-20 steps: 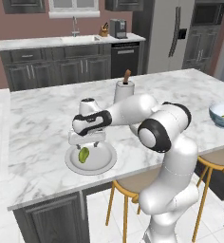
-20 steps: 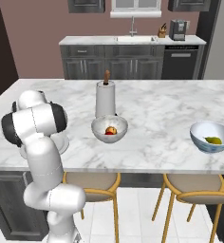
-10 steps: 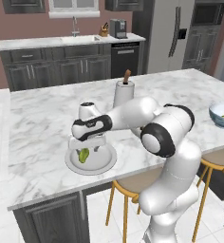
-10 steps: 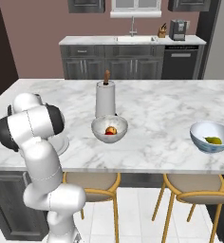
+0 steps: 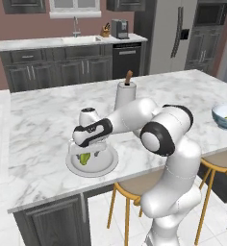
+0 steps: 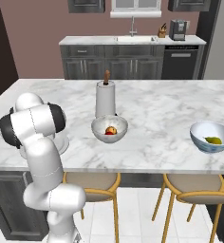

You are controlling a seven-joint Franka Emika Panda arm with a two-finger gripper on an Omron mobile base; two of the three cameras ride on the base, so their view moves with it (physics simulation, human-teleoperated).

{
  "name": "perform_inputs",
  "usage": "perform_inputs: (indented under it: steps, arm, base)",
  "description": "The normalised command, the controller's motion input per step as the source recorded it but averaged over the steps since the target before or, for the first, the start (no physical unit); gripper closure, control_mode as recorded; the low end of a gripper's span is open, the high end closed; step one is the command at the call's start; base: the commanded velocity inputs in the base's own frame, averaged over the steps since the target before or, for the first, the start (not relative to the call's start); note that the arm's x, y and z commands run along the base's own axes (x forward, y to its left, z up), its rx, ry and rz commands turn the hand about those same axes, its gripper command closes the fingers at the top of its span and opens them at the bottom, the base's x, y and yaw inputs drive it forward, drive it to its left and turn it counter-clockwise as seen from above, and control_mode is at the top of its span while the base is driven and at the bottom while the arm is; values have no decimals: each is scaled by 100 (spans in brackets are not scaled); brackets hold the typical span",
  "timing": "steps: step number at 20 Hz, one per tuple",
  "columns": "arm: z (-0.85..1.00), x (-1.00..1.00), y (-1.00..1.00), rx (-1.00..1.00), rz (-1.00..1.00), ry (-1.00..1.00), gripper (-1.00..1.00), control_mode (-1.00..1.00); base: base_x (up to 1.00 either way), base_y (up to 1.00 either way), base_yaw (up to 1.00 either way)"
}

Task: Take the fruits from the plate on the dining counter and place two fruits in each bowl.

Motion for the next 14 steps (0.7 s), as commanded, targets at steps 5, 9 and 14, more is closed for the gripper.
perform_inputs:
  steps: [5, 9, 14]
  arm:
    - [-10, 0, 0, 0, 0, 0, -100, -100]
    - [-8, 24, 3, 0, -1, 0, -100, -100]
    - [-14, 27, 11, 0, -1, 0, -100, -100]
  base:
    - [0, 0, 0]
    - [0, 0, 0]
    - [0, 0, 0]
